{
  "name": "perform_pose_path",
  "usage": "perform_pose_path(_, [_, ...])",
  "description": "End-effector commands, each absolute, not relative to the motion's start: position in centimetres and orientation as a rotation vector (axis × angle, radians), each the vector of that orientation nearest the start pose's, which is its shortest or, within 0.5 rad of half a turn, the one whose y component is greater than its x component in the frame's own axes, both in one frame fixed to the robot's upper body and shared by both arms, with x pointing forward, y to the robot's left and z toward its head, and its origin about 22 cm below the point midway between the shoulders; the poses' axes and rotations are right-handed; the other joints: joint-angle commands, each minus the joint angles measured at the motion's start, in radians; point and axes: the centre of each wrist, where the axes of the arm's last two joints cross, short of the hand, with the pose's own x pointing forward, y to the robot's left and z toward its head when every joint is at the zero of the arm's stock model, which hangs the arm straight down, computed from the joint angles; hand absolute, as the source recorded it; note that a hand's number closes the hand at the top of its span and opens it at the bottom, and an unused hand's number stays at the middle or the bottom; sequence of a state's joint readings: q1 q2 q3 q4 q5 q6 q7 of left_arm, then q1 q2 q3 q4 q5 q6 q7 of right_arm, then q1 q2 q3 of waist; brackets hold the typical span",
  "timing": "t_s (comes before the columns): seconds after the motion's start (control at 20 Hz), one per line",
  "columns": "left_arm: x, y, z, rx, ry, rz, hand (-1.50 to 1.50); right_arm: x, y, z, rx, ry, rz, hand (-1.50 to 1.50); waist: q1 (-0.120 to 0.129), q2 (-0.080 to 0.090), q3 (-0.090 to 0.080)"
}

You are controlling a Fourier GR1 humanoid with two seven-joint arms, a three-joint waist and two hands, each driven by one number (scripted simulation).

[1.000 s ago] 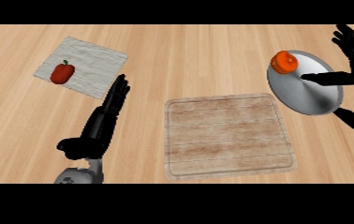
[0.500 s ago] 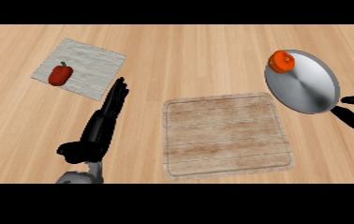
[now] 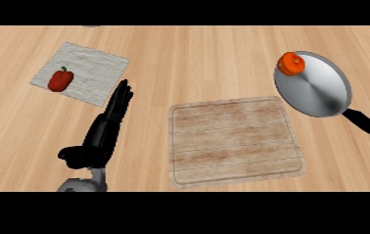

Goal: Pick the squash from the cutting board and place it in the pan

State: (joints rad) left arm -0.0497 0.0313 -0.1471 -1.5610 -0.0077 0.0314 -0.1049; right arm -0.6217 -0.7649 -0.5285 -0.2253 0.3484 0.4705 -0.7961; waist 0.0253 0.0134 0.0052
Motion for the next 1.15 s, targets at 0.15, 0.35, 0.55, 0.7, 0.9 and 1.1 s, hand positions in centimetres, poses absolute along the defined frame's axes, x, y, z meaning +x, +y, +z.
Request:
perform_pose_path(0.15, [25.3,19.6,1.5,-0.086,-1.719,-0.141,0.00,27.8,-53.1,3.7,-0.130,-1.752,0.314,-1.50,0.006,-0.001,0.001])
perform_pose_path(0.35, [24.4,19.8,1.0,-0.087,-1.693,-0.134,0.00,26.1,-54.2,3.4,-0.156,-1.752,0.330,-1.50,0.001,-0.003,0.000])
perform_pose_path(0.55, [24.6,19.2,0.4,-0.094,-1.699,-0.149,0.00,26.1,-53.9,3.0,-0.194,-1.749,0.353,-1.50,-0.003,-0.001,0.000])
perform_pose_path(0.7, [24.8,19.9,0.8,-0.085,-1.693,-0.146,0.00,26.8,-54.1,4.2,-0.198,-1.739,0.346,-1.50,0.001,-0.001,-0.001])
perform_pose_path(0.9, [24.5,20.7,1.5,-0.082,-1.711,-0.154,0.00,26.1,-53.8,2.9,-0.241,-1.753,0.389,-1.50,0.002,-0.003,0.000])
perform_pose_path(1.1, [25.5,20.7,2.6,-0.106,-1.716,-0.167,0.00,26.6,-53.9,3.8,-0.324,-1.775,0.424,-1.50,0.004,-0.002,0.000])
